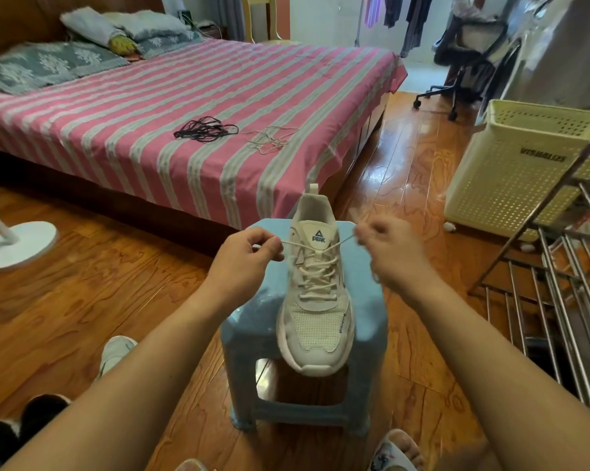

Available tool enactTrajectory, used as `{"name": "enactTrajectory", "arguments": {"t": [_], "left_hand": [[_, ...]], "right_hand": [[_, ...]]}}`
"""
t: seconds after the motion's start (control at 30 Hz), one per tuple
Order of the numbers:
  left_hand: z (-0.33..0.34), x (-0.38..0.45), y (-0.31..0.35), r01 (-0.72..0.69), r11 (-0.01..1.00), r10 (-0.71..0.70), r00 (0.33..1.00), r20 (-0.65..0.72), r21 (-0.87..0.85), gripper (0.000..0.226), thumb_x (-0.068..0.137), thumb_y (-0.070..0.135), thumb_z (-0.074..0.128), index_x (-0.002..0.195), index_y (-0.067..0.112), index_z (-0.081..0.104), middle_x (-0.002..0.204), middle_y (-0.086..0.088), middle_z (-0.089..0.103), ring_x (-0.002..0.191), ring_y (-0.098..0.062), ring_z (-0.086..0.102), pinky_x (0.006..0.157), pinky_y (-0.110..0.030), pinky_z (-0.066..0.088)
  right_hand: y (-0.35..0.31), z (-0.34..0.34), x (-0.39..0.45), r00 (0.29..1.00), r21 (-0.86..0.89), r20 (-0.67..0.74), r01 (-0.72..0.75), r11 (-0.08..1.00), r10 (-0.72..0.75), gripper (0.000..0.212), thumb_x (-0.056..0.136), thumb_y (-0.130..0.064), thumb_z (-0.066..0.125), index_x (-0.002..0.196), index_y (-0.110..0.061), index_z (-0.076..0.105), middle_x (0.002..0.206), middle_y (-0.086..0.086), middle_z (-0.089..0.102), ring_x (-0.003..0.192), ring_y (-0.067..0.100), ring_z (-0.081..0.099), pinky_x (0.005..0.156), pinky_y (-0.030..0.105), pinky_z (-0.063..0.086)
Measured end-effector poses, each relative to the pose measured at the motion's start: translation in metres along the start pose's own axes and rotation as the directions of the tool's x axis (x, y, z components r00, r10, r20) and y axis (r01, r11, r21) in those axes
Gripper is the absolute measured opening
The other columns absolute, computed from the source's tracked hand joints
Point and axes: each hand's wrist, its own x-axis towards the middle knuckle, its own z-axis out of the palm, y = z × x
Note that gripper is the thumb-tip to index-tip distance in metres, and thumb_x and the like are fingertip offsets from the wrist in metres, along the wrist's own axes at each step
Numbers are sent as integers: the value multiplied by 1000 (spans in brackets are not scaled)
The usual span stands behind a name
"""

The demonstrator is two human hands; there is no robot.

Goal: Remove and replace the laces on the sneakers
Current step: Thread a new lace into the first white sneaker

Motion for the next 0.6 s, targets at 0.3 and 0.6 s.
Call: {"name": "enactTrajectory", "arguments": {"t": [0.3, 0.6], "left_hand": [[-3, 6, -1, 68, 997, -65, 993, -101, 34, 19, 100, 25, 60, 87, 14, 69, 87, -3, 71, 82, -18, 65, 74, -37, 50], [41, 8, 16, -440, 824, 426, 896, 124, 357, 33, 98, 28, 56, 129, 23, 67, 140, 3, 54, 134, -15, 43, 114, -37, 34]], "right_hand": [[23, -6, -6, 848, 465, 3, -471, 750, 530, 34, 105, -31, 48, 88, -7, 64, 76, 5, 57, 68, 18, 51, 63, 33, 44], [5, -45, 19, 999, 54, -42, 8, 998, -6, 21, 105, -19, 51, 109, -26, 70, 78, -4, 68, 55, -1, 57, 56, 19, 42]]}}
